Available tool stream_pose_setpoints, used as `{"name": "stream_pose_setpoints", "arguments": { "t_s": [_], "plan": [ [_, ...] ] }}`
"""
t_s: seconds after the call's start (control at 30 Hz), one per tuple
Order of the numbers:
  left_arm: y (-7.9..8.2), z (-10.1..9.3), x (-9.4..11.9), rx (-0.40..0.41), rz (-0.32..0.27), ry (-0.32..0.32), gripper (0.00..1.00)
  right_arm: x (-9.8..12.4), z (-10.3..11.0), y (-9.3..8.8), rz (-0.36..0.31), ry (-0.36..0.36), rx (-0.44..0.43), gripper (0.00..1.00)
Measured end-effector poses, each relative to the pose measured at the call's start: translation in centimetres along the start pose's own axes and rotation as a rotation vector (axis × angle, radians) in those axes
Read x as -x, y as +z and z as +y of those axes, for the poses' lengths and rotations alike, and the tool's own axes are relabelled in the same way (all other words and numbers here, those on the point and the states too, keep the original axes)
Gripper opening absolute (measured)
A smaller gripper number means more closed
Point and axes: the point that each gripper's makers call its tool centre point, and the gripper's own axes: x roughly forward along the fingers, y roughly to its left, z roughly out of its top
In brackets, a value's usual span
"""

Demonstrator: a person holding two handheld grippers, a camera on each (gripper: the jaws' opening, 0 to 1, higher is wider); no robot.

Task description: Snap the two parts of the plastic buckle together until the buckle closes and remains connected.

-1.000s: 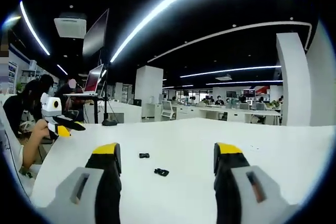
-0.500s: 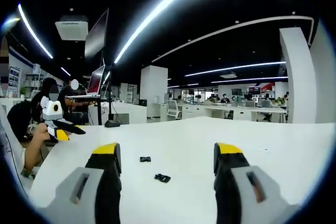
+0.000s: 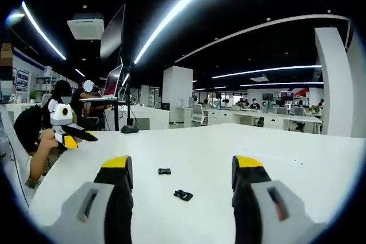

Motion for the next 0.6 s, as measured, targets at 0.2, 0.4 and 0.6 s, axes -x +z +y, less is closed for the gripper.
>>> {"name": "stream_pose_setpoints", "arguments": {
  "t_s": [0.2, 0.4, 0.6],
  "plan": [
    [0.0, 0.1, 0.0, 0.008, -0.005, 0.001, 0.48, -0.7, -0.1, -1.1, 0.029, 0.011, -0.009, 0.68],
    [0.1, 0.3, 0.0, 0.009, -0.009, 0.003, 0.48, -1.3, -0.5, -2.3, 0.055, 0.015, -0.02, 0.68],
    [0.0, 0.3, 0.0, 0.009, -0.007, 0.0, 0.48, -1.7, -0.8, -3.6, 0.086, 0.014, -0.025, 0.67]
  ]
}}
